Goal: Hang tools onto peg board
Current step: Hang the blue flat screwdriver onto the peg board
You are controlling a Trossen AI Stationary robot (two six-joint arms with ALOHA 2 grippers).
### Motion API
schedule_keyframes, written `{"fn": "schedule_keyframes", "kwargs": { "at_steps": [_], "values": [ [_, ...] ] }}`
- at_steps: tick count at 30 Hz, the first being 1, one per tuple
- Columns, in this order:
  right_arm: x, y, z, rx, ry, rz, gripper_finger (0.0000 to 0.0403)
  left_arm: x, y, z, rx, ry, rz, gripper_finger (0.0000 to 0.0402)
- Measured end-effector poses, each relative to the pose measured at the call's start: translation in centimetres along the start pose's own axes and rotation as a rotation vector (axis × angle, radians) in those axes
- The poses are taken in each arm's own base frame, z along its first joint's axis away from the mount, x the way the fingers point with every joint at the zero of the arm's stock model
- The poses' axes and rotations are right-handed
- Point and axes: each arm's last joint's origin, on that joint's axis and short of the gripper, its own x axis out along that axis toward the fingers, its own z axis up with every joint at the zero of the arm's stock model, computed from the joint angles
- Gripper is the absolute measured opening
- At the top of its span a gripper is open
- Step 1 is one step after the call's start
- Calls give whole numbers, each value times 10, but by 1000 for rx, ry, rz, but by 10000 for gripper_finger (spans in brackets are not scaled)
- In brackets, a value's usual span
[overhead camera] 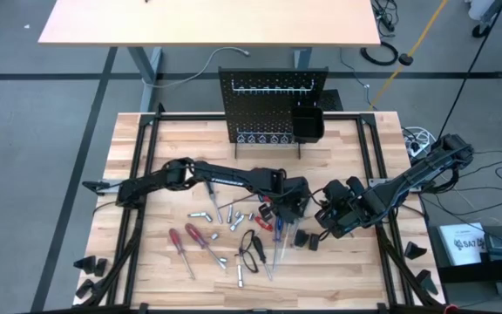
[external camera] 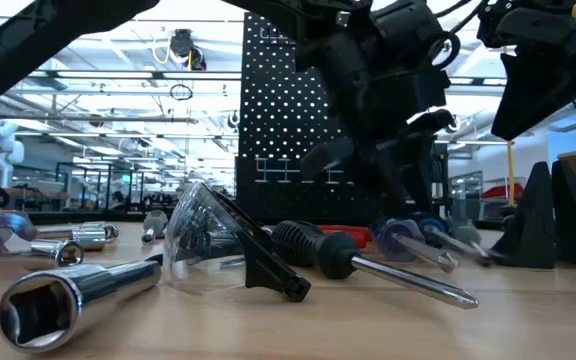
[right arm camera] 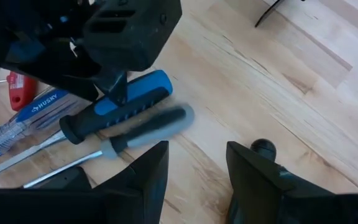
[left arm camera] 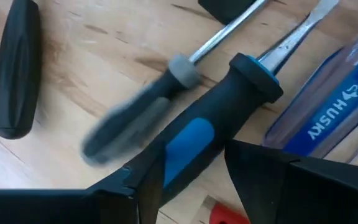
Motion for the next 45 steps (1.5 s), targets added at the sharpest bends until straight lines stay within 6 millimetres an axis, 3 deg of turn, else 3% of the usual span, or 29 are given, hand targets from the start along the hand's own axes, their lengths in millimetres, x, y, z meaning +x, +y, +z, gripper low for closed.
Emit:
{"fn": "schedule_keyframes", "kwargs": {
  "at_steps": [8,12,16,18,23,25,31,38,45],
  "values": [
    [0,0,0,0,-4,-1,155,-4,-11,-8,30,153,-89,173],
    [0,0,0,-3,-5,-2,155,-6,-13,-10,-106,170,-96,173],
    [0,0,0,-1,-10,-2,155,-45,-3,5,-197,90,-8,173],
    [0,0,0,0,-11,-2,155,-52,1,12,-337,33,45,173],
    [0,0,0,-1,-4,0,155,-55,11,14,-1080,-68,113,173],
    [-1,0,-1,-4,-3,2,155,-56,9,12,-1256,-54,96,173],
    [-4,0,-7,13,28,11,155,-49,6,14,-1479,-22,148,173],
    [-8,0,-13,26,33,16,155,-44,4,18,-1660,-7,302,173],
    [-13,2,-20,44,31,43,155,-40,-2,24,-1791,2,343,173]
  ]
}}
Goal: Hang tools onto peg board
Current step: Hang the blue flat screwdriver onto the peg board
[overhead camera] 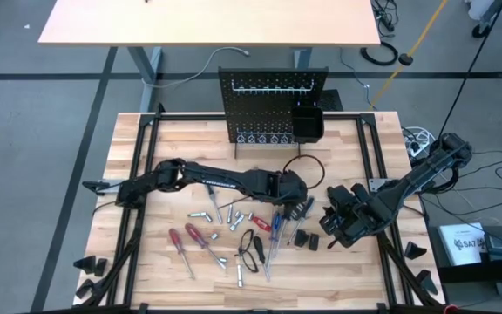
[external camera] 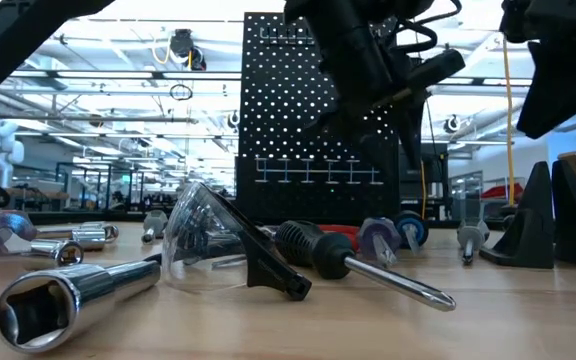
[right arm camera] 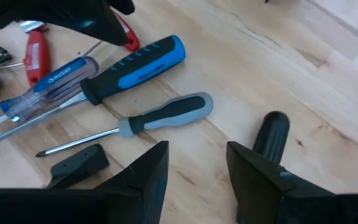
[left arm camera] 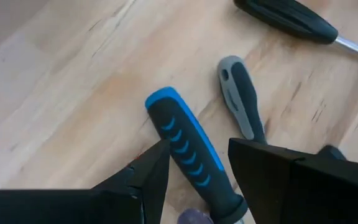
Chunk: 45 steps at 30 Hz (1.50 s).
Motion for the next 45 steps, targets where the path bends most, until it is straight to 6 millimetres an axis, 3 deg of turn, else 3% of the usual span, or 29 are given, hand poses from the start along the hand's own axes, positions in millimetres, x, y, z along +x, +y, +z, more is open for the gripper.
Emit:
{"fn": "schedule_keyframes", "kwargs": {
  "at_steps": [9,17,23,31,39,45],
  "values": [
    [-6,3,-13,13,-17,37,155,9,-11,-19,152,97,-50,173],
    [-6,4,-16,-34,9,25,155,12,-6,-21,140,149,-44,173],
    [-6,6,-24,-31,-6,21,155,13,-4,-19,15,155,-33,173],
    [-7,6,-31,-22,14,10,155,14,1,-14,58,127,-8,177],
    [-7,5,-32,-35,17,-3,155,15,0,-13,52,110,-10,239],
    [-6,1,-29,-84,10,-38,155,15,-4,-16,-46,121,-25,279]
  ]
}}
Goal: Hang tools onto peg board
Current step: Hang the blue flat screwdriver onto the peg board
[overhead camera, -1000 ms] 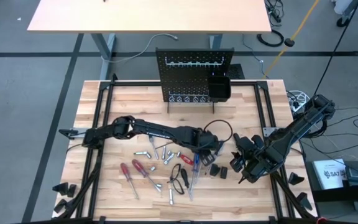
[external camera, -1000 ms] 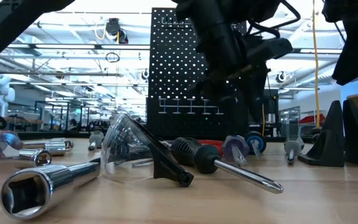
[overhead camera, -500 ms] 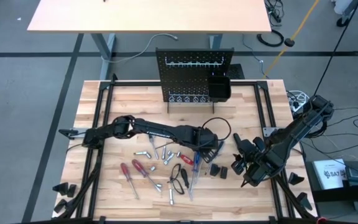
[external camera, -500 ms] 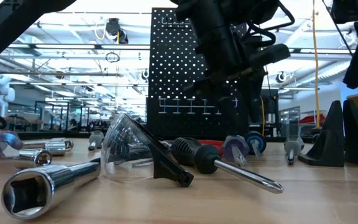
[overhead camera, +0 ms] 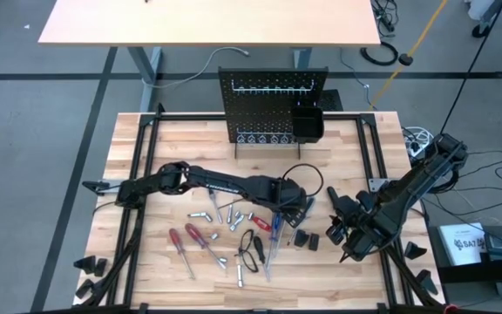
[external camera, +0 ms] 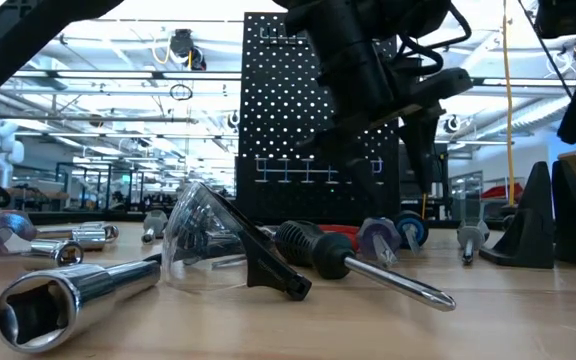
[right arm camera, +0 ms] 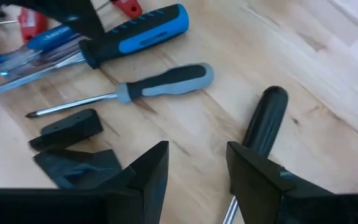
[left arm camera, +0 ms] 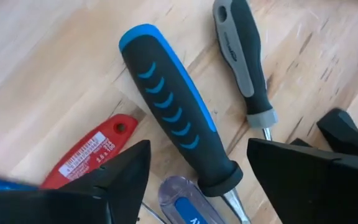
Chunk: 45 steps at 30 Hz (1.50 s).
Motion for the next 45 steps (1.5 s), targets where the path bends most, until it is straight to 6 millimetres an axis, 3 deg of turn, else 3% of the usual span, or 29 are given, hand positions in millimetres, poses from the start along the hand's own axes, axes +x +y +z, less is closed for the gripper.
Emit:
{"fn": "schedule_keyframes", "kwargs": {
  "at_steps": [7,19,23,29,32,39,45],
  "values": [
    [0,0,0,-6,1,-2,155,0,-3,-3,-53,-27,17,280],
    [-2,0,-3,-40,1,8,155,53,3,-16,-93,76,18,276],
    [-2,-1,-3,-67,-3,2,155,56,3,-19,-61,80,31,234],
    [-2,-2,-3,-73,-4,-11,155,57,4,-18,31,85,22,126],
    [-1,-3,-2,-87,-2,-20,155,57,3,-18,84,84,20,125],
    [-1,-7,-1,-112,1,-61,155,28,-1,-8,198,33,34,125],
    [-2,-9,-1,-117,15,-75,155,-37,-11,17,241,-183,-6,125]
  ]
}}
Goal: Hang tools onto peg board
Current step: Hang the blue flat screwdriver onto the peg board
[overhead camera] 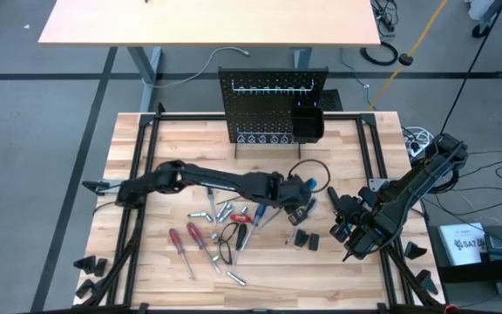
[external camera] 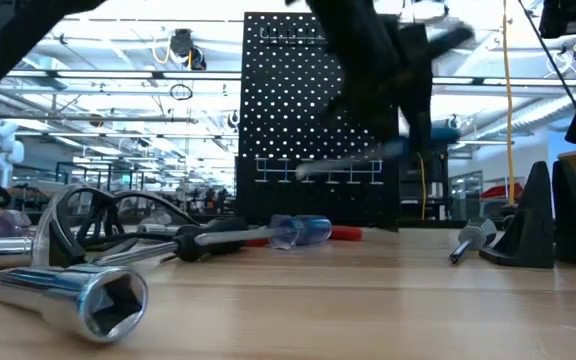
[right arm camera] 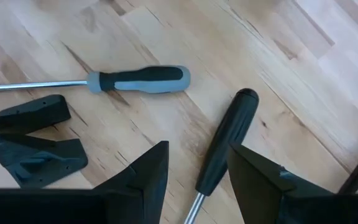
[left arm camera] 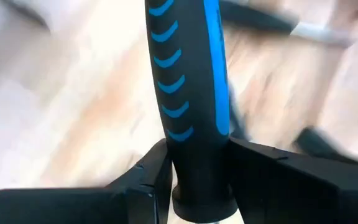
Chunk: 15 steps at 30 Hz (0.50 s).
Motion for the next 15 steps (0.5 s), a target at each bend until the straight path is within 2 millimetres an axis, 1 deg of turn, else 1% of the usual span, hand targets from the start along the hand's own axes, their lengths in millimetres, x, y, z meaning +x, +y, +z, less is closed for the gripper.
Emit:
{"fn": "schedule_keyframes", "kwargs": {
  "at_steps": [4,8,12,15],
  "values": [
    [0,0,-1,-1,17,-2,155,-36,-3,20,12,-125,-72,125],
    [0,-1,-1,-6,17,-5,155,-88,-6,40,58,-293,-160,125],
    [0,-2,-1,-15,18,-15,155,-124,-5,50,111,-398,-182,125],
    [0,-2,-1,-43,17,-13,155,-155,3,55,145,-471,-138,125]
  ]
}}
